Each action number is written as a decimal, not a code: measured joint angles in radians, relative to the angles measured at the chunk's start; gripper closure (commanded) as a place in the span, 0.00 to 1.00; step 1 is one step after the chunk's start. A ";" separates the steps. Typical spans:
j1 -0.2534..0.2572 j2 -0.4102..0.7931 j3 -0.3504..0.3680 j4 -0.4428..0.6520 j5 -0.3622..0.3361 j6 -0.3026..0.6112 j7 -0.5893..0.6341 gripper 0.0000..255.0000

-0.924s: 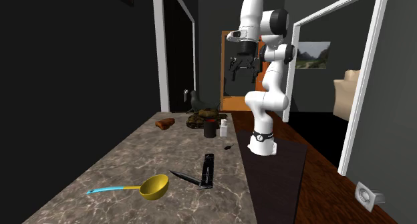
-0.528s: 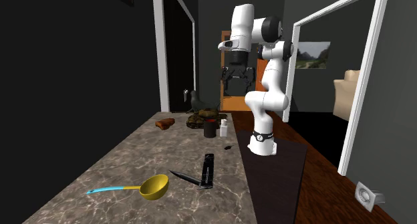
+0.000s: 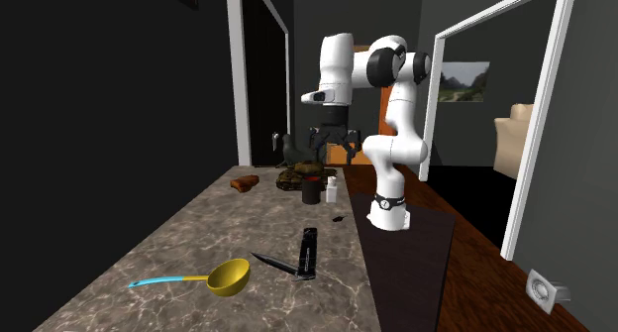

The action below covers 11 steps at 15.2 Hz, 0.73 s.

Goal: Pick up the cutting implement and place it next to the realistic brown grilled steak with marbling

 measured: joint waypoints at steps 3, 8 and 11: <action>0.020 0.115 -0.027 0.016 0.019 0.081 -0.078 0.00; 0.043 0.303 -0.063 0.086 0.068 0.163 -0.224 0.00; 0.053 0.426 -0.068 0.152 0.107 0.198 -0.306 0.00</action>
